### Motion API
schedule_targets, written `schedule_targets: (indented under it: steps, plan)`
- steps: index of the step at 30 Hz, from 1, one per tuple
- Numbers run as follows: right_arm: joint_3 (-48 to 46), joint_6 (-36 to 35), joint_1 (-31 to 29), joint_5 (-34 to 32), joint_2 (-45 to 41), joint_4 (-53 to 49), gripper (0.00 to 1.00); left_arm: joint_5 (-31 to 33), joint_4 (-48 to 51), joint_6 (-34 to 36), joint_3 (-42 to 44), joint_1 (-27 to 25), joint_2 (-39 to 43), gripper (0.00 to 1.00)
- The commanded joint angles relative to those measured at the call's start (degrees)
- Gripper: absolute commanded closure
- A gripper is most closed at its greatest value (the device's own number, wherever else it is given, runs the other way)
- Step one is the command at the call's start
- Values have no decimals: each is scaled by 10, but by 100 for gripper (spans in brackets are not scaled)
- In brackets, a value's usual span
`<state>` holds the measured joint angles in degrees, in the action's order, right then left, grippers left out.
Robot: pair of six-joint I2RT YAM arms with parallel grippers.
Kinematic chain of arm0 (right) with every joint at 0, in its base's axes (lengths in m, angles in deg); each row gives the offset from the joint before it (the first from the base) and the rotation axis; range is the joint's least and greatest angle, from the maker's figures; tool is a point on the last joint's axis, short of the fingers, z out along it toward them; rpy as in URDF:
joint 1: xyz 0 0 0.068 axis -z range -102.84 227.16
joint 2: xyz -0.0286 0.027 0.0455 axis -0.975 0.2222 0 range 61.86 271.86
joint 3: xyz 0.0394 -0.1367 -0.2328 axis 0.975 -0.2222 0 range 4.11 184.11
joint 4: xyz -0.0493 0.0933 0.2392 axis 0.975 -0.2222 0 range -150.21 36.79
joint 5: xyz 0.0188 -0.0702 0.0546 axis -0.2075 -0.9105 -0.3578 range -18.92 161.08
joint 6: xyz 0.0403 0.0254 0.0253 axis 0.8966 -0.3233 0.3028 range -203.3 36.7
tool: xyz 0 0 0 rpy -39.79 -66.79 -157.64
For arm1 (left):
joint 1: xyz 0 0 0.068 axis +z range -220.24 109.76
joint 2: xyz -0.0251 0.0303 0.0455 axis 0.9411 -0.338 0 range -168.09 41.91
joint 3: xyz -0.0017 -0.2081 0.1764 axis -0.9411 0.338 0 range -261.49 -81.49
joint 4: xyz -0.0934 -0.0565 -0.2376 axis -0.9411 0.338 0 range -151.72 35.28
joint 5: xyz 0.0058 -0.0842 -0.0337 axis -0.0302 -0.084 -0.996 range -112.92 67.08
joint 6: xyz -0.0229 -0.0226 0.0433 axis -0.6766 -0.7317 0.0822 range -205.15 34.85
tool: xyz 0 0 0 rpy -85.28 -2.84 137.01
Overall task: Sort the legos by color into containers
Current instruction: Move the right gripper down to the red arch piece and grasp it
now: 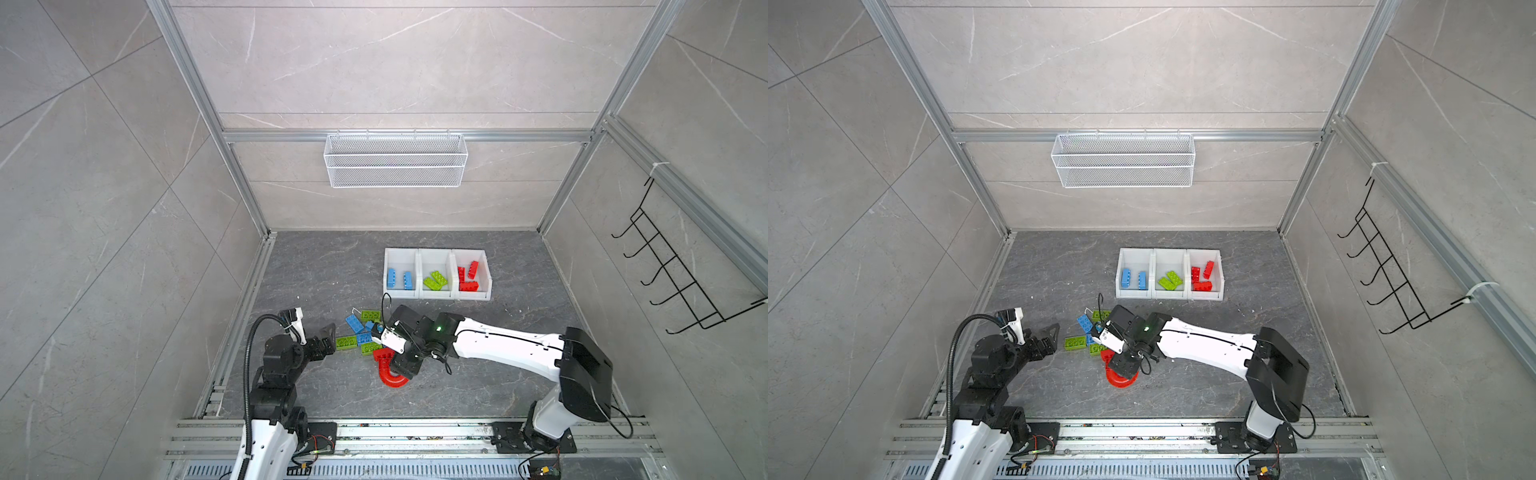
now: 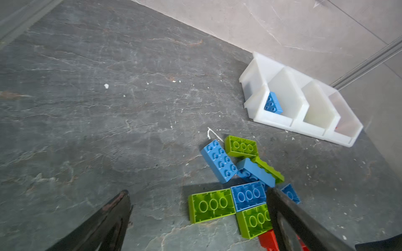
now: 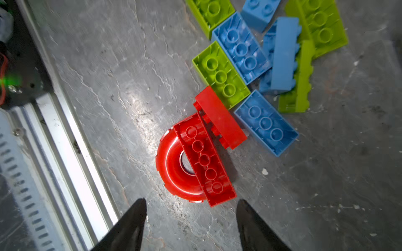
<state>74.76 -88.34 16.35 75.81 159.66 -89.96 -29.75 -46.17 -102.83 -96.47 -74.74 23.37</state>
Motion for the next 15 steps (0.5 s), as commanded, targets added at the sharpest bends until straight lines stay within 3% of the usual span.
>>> schedule_targets:
  steps: [1,4,15]
  plan:
    - [25,-33,0,-15,30,-23,32,60,-14,29,-8,0,32,1]
    - [44,-37,-1,-23,64,-31,33,10,-48,34,3,0,24,1]
    - [81,-49,-9,-47,131,-31,36,-23,-66,44,-23,0,-73,0]
